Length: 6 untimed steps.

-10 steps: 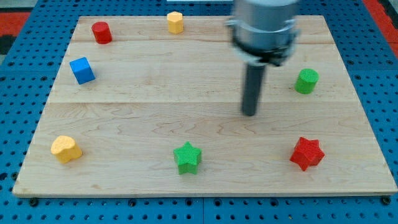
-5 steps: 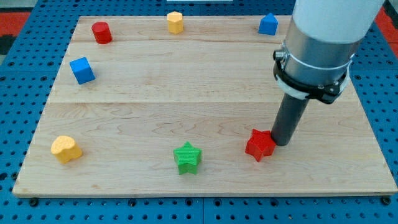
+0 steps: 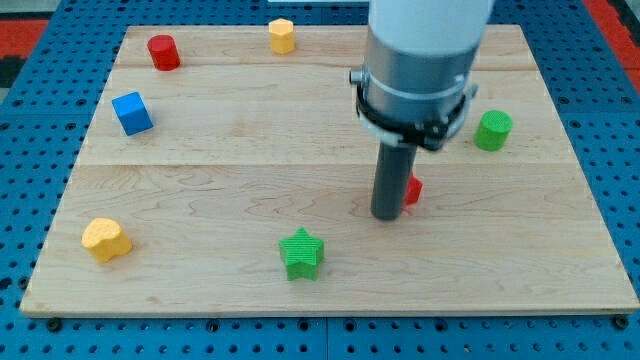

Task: Slide the red star to center of the board

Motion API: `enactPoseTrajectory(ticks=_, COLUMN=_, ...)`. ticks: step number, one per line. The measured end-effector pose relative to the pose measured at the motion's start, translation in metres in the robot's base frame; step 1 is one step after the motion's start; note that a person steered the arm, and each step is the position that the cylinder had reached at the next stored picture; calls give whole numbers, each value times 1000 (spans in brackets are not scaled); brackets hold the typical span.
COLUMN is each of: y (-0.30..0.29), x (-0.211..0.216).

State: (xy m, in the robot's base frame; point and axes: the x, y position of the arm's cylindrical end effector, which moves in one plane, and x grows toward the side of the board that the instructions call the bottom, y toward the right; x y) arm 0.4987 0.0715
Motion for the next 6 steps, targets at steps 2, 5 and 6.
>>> enactPoseTrajectory(ticks=2, y=44, x=30)
enactPoseTrajectory(ticks=5, y=-47, x=-79)
enactPoseTrajectory(ticks=6, y=-14, x=-38)
